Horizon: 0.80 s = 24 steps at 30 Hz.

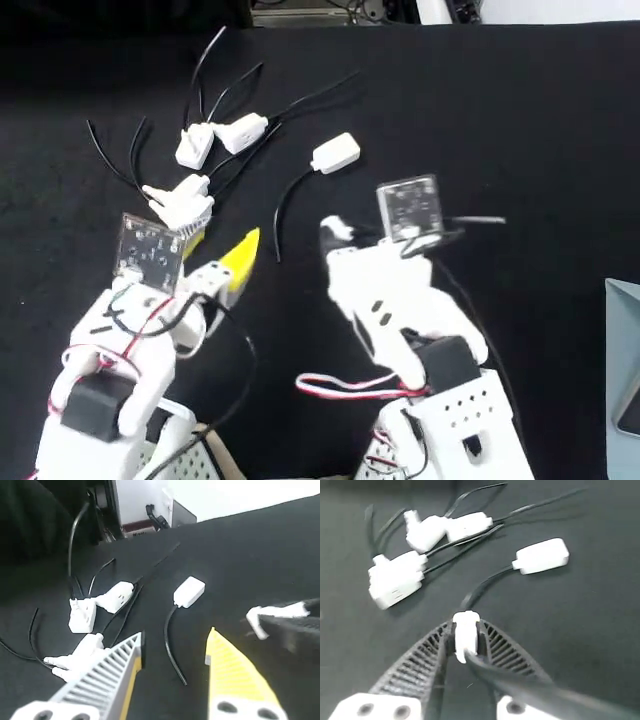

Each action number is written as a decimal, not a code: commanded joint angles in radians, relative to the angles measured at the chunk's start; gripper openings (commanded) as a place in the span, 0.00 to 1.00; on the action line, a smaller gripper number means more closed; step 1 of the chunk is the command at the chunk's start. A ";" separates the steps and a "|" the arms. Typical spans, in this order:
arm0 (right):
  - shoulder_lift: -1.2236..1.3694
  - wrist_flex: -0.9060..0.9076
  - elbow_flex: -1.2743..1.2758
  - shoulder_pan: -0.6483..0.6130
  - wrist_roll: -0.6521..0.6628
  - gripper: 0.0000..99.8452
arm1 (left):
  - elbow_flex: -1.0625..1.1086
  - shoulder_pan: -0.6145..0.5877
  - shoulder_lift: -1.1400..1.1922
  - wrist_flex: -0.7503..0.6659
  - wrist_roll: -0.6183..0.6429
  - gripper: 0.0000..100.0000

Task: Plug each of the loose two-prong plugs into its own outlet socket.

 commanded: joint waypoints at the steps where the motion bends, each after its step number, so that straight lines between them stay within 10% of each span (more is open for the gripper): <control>1: -0.008 -0.115 0.039 0.104 -0.018 0.01 | -0.035 -0.013 0.241 -0.081 -0.051 0.22; 24: -0.008 -0.288 0.193 0.224 -0.020 0.01 | -0.792 -0.068 1.611 -0.127 0.017 0.35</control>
